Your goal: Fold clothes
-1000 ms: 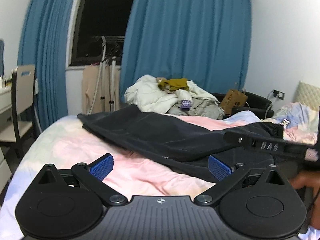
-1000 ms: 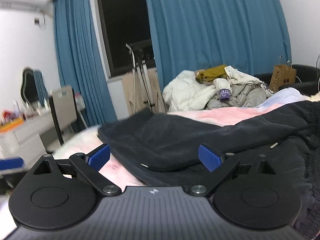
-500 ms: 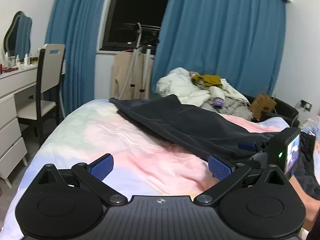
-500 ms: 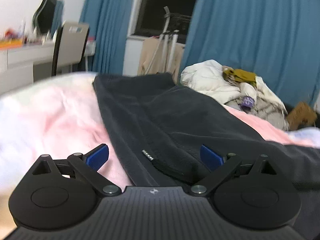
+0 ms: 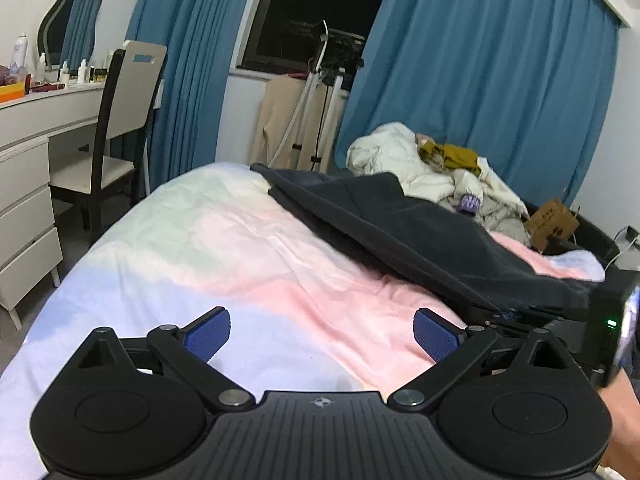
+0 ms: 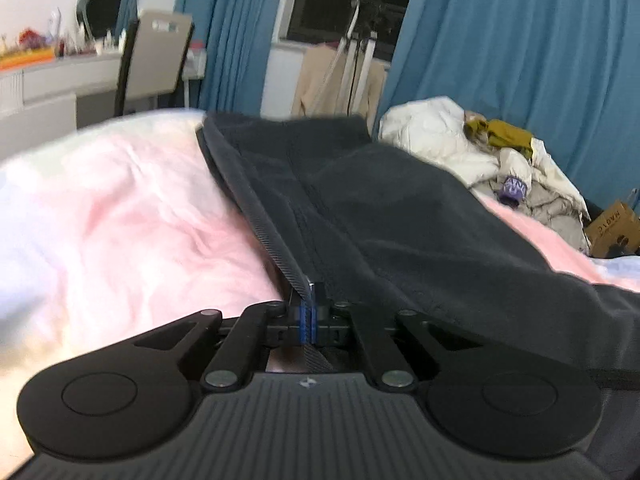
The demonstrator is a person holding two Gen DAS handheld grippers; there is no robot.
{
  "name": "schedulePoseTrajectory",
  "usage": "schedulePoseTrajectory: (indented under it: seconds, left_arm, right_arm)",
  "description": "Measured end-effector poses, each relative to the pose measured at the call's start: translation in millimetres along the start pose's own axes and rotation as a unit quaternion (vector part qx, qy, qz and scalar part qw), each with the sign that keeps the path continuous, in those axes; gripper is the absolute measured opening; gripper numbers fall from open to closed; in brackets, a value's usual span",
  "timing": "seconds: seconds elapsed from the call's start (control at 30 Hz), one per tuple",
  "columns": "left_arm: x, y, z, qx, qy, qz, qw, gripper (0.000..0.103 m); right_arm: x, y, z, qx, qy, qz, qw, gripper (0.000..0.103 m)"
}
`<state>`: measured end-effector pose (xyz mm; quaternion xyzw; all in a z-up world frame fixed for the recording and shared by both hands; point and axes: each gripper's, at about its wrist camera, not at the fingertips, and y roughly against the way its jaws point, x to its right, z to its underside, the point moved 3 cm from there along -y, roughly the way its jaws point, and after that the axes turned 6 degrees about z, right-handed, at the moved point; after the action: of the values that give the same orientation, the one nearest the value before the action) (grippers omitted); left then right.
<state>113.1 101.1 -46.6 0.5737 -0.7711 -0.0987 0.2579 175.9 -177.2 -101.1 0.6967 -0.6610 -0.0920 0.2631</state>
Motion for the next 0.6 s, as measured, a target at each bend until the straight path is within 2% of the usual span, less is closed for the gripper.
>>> schedulePoseTrajectory:
  seconds: [0.17,0.3,0.53,0.57,0.6]
  left_arm:
    - [0.1,12.1,-4.7,0.015,0.016,0.014,0.9997,0.099]
    - [-0.3,22.5,-8.8,0.024,0.036,0.038,0.9983,0.099]
    - [-0.2,26.3,-4.9,0.016,0.089,0.095,0.9913,0.099]
    - [-0.1,25.2,-2.7,0.013,0.095,0.101,0.9903,0.099]
    - [-0.3,23.4,0.0,0.01,0.1,0.105,0.9894,0.099]
  right_arm:
    - [-3.6,55.0,-19.7,0.029,-0.013,-0.018,0.999,0.002]
    - [1.4,106.8,-23.5,0.045,-0.018,-0.031,0.998,0.002]
    - [2.6,185.2,12.2,0.016,-0.013,-0.068,0.997,0.002]
    - [1.6,193.5,19.7,0.002,-0.013,-0.076,0.997,0.002]
    - [-2.6,192.8,33.3,-0.035,-0.014,-0.088,0.995,0.002]
